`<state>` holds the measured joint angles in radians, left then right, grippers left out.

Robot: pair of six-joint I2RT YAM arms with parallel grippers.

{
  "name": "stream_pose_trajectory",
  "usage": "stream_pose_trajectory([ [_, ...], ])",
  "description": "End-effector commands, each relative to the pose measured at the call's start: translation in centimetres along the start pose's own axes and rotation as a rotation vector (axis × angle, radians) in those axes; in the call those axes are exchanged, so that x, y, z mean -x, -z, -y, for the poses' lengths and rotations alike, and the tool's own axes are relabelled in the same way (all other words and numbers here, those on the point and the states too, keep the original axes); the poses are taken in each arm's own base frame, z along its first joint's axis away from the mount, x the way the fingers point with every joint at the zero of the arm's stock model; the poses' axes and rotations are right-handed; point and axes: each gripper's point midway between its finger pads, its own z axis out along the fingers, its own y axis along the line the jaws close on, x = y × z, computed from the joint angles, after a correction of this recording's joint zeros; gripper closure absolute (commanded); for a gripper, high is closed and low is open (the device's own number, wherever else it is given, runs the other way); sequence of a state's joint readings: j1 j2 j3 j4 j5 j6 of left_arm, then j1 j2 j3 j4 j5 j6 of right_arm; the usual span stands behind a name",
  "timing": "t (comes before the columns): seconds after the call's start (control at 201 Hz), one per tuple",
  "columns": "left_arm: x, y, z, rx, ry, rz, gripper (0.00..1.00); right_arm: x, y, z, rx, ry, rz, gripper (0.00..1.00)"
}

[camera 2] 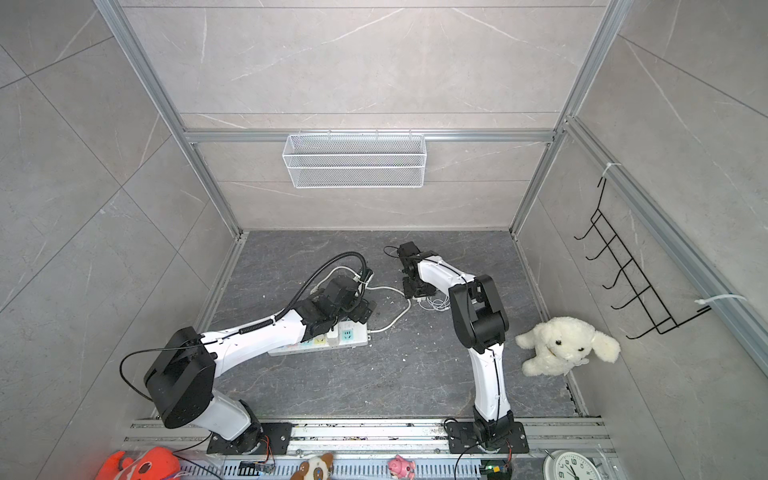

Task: Insert the plug
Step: 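Lift the white charger toward the left gripper while left gripper reaches to it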

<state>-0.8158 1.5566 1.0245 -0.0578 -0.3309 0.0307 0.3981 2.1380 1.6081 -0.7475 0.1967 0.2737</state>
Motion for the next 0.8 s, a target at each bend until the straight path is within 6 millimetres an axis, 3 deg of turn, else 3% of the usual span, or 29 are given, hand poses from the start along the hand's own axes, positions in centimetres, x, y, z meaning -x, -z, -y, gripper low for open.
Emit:
stream_pose_trajectory([
  [0.0,1.7,0.5,-1.0,0.021,0.009,0.036,0.05,-1.5,-1.1,-0.3,0.004,0.012,-0.056,0.42],
  [0.174,1.5,0.5,-1.5,0.028,0.007,0.028,0.05,-1.6,-1.3,-0.4,0.018,0.055,-0.076,0.50],
  [0.333,1.1,0.7,-2.1,0.037,0.008,0.018,0.05,-1.8,0.0,-0.9,0.071,0.152,-0.065,0.67],
  [0.538,0.9,1.1,-2.0,0.012,-0.010,-0.011,0.05,-3.1,4.7,-2.8,0.207,0.393,0.023,0.72],
  [0.637,0.9,1.7,-1.5,-0.028,-0.013,-0.039,0.05,-5.0,7.3,-4.4,0.260,0.528,0.054,0.72],
  [0.791,0.8,3.1,0.3,-0.156,0.019,-0.056,0.06,-7.3,9.0,-5.5,0.304,0.607,0.061,0.73],
])
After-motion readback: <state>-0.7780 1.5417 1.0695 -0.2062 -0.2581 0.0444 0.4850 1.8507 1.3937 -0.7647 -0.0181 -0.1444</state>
